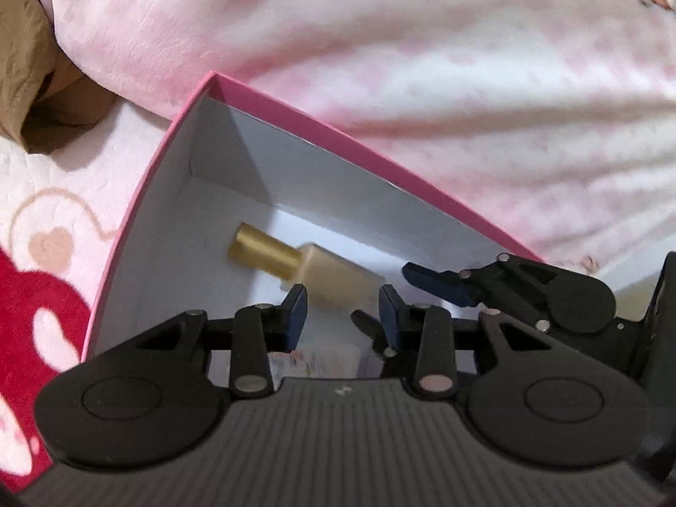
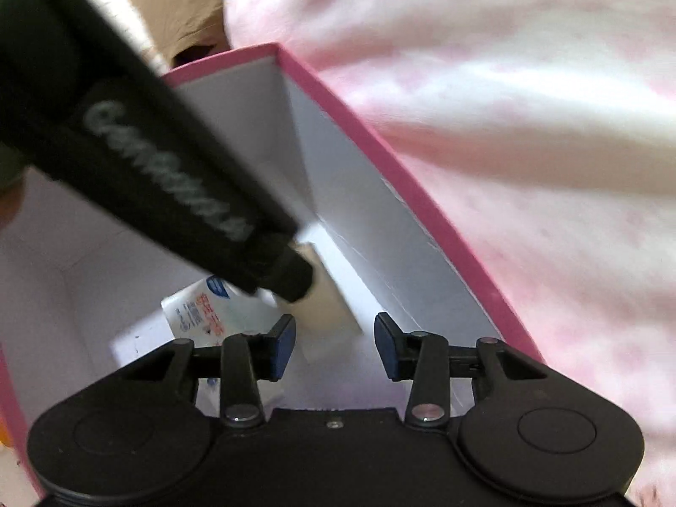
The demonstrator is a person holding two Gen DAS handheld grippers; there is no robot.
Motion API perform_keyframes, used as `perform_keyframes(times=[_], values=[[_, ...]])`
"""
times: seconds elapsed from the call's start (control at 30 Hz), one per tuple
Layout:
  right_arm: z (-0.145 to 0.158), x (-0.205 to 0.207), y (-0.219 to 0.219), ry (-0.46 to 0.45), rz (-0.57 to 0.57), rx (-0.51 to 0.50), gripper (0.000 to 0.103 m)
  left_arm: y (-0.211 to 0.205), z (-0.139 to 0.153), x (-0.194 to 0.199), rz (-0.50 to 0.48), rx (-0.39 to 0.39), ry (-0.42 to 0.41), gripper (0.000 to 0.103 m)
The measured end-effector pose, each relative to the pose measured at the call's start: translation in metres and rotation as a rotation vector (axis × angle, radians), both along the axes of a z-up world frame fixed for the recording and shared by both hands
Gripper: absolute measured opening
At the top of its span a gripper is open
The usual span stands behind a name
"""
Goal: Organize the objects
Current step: 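Set the foundation bottle down in the pink box and open the right tool, then withdraw the right tool and move it to the green yarn ball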
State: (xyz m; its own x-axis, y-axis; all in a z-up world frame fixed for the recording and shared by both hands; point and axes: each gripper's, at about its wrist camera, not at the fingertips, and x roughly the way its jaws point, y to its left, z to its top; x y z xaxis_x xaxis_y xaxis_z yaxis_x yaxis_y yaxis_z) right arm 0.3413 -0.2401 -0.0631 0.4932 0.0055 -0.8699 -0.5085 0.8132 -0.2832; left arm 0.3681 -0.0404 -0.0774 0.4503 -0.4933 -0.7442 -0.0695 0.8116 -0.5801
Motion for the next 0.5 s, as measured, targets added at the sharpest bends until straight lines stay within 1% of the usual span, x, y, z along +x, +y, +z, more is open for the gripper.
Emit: perform_keyframes(times=[0.07,0.1,0.17,0.2,0.3,0.33,0.43,0.5], values=[[0.013,-0.016,-0.001,-0.003,-0.042,0.022,0.047,-0.002,0.009,-0.009,-0.016,0.014,-0.004,0.035],[0.021,-0.026,-0.001,-0.005,-0.051,0.05,0.047,0.0,0.014,-0.012,-0.028,0.029,-0.009,0.035],[0.038,-0.049,-0.003,-0.019,-0.072,0.109,0.052,0.003,0.026,-0.026,-0.06,0.064,-0.022,0.035],[0.047,-0.061,-0.004,-0.022,-0.087,0.141,0.057,0.002,0.034,-0.032,-0.078,0.081,-0.032,0.035],[0.073,-0.095,-0.009,-0.04,-0.129,0.237,0.06,0.0,0.054,-0.059,-0.125,0.137,-0.084,0.035],[0.081,-0.105,-0.012,-0.043,-0.148,0.264,0.062,-0.002,0.059,-0.066,-0.144,0.153,-0.09,0.036],[0.105,-0.124,-0.022,-0.058,-0.206,0.343,0.062,0.002,0.072,-0.088,-0.169,0.169,-0.072,0.036],[0.123,-0.146,-0.025,-0.085,-0.226,0.359,0.062,0.001,0.083,-0.1,-0.188,0.176,-0.082,0.038]])
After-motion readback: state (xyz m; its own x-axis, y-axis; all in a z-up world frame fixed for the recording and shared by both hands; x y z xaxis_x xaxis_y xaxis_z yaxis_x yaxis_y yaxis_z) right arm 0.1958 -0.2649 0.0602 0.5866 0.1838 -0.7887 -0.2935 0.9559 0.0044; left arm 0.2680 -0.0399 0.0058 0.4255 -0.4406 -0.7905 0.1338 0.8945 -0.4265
